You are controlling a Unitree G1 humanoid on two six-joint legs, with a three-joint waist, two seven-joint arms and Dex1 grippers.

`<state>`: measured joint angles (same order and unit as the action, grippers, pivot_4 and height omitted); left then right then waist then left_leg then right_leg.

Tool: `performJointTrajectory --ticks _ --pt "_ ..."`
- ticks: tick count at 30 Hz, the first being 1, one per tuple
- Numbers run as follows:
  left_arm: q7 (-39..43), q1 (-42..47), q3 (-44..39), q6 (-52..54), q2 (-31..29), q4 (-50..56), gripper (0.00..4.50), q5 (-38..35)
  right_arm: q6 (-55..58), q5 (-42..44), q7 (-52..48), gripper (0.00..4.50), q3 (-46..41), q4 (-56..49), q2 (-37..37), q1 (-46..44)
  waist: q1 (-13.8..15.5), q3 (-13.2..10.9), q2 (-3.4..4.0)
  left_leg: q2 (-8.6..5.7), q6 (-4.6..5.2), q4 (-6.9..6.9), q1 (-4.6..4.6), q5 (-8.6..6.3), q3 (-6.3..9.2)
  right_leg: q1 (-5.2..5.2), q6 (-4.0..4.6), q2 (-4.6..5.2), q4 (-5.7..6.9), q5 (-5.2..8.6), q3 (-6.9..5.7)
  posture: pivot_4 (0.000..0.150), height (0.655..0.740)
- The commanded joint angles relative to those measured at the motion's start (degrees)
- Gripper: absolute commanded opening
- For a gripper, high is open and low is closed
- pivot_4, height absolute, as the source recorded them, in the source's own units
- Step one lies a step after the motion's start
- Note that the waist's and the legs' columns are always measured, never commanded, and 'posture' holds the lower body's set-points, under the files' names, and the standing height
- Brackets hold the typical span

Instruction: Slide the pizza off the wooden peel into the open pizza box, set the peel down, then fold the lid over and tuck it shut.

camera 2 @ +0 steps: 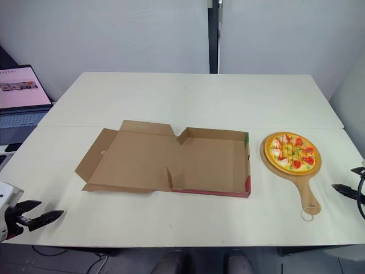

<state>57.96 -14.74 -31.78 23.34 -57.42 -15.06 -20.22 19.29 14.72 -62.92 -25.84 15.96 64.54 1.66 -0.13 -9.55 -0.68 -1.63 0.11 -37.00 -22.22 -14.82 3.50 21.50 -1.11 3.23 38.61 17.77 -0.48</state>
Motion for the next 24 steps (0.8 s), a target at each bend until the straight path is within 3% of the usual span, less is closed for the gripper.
performJointTrajectory --ticks 1,7,24 --pt "1.21 1.4 -1.35 -2.46 -1.15 1.47 4.45 -0.34 -1.02 0.18 0.28 4.5 -1.41 -0.36 0.28 0.1 0.0 0.0 0.0 0.0 0.0 0.0 0.0 0.0 0.0 0.0 0.0 0.0 0.0 0.0 0.0 0.15 0.74" --pt "5.52 4.46 0.2 -6.68 -1.26 2.67 4.45 -0.68 -2.74 0.31 -0.05 4.5 -2.13 -1.24 0.07 2.22 0.2 0.0 0.01 0.01 -0.01 0.0 -0.01 0.0 -0.07 0.0 0.0 0.02 -0.03 -0.01 0.03 0.15 0.74" --pt "9.88 4.07 -1.9 -3.22 -1.67 0.91 4.45 -2.83 -0.83 1.25 1.08 4.5 -2.69 -1.48 -0.38 2.14 -0.03 0.0 0.01 0.06 -0.01 0.02 0.01 -0.01 -0.21 0.1 -0.01 -0.03 0.05 -0.01 0.12 0.15 0.74"
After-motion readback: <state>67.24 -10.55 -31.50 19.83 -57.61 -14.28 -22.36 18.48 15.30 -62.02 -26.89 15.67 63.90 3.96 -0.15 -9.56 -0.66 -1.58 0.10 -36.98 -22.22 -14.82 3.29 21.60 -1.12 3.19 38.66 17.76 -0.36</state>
